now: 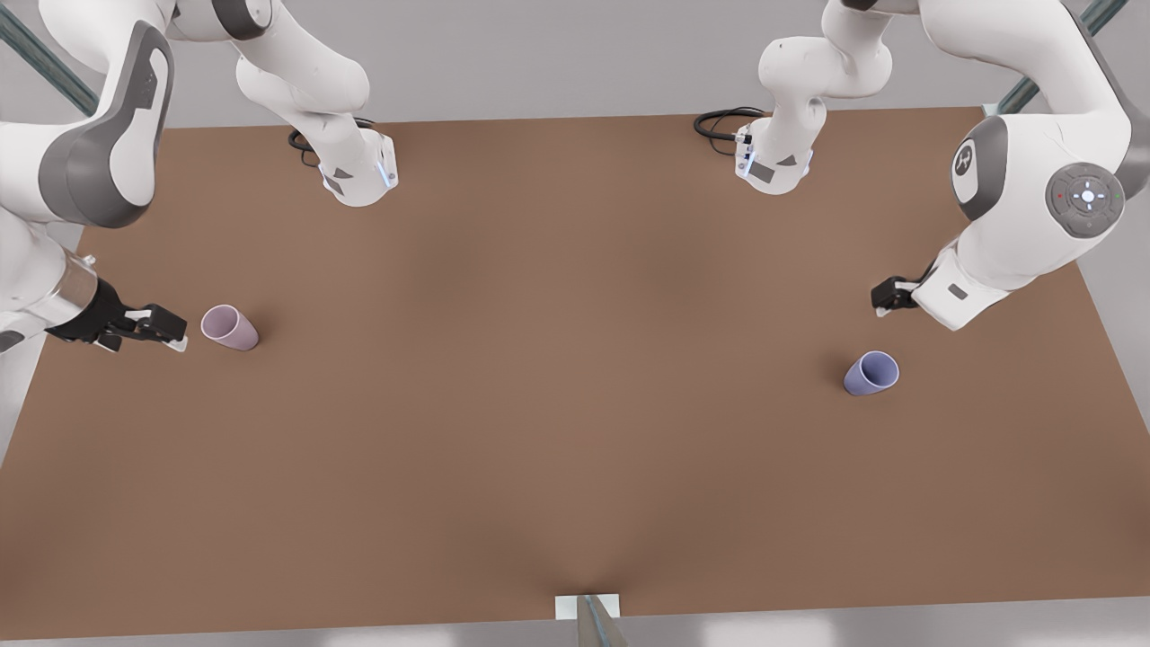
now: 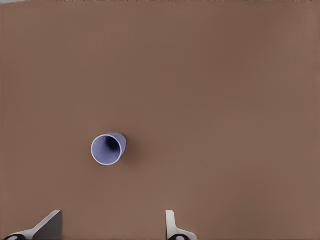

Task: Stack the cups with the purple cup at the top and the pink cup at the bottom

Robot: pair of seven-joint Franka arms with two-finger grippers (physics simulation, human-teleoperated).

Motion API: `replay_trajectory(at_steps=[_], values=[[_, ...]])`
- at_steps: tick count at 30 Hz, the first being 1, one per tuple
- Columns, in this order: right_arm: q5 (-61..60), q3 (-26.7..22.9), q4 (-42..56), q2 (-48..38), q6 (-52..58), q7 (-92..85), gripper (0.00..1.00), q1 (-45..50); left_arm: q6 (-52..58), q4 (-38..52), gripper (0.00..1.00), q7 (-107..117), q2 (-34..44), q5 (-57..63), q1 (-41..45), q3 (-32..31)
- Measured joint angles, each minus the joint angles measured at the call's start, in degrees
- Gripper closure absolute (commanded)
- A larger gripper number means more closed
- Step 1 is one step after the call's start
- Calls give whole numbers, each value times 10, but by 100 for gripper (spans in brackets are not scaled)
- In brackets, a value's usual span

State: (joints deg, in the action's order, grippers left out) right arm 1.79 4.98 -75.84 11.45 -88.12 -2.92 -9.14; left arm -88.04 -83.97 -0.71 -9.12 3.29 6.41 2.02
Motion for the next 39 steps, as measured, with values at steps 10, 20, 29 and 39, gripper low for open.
replay_trajectory(at_steps=[10,20,29,39], values=[[-21,-90,-158,-32,-25,-22,0,32,-10,0,0,-4,-8,0,0,1],[-32,-219,-468,-97,-247,-129,0,12,-12,-2,0,-7,-9,0,0,2],[-26,-275,-553,-50,-436,-222,0,45,-14,-3,0,-8,-17,-1,-1,5],[-25,-281,-608,-36,-538,-287,18,38,-15,-3,0,-9,-23,-2,0,10]])
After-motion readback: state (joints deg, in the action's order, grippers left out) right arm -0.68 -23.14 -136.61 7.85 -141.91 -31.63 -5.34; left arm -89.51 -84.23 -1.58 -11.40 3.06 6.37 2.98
